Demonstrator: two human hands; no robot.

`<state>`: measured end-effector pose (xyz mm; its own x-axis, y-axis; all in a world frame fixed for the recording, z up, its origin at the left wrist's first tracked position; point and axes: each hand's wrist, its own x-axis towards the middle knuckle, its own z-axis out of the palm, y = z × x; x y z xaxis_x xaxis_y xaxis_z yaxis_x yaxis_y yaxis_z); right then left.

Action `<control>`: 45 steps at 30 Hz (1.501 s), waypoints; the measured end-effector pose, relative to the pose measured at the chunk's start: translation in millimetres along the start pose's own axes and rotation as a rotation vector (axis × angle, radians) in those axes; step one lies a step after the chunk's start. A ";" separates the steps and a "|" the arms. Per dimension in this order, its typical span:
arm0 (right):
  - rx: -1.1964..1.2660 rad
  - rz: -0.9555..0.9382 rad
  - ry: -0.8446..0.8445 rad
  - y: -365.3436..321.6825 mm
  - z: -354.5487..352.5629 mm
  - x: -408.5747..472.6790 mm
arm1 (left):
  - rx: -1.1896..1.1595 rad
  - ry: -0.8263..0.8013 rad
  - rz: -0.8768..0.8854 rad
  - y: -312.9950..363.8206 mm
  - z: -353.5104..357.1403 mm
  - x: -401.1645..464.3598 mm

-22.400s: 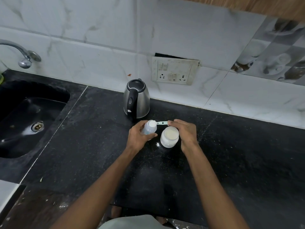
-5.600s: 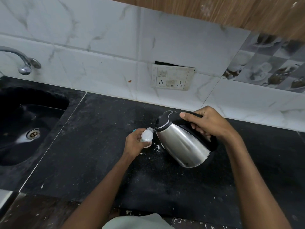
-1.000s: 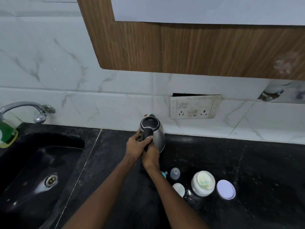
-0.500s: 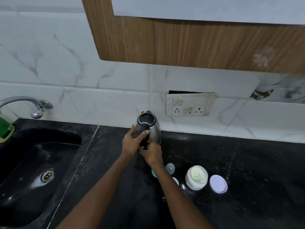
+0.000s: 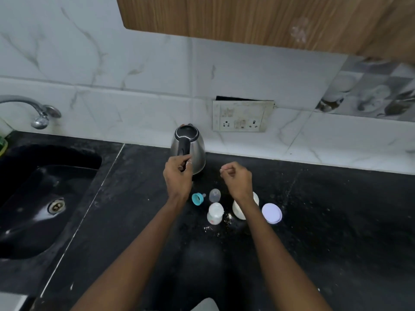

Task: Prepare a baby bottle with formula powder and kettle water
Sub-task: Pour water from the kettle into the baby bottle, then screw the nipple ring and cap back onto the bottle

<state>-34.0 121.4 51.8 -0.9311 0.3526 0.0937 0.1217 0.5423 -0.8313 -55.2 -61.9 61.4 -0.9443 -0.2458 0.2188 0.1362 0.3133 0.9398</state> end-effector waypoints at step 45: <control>0.052 -0.202 -0.332 34.0 -8.9 -47.1 | -0.656 -0.366 -0.625 -61.3 16.4 -56.6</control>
<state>17.1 130.0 23.9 -0.9961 -0.0278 0.0835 -0.0854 0.5335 -0.8415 -15.0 -52.2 -12.9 -0.9226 0.1409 -0.3591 -0.3854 -0.3766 0.8424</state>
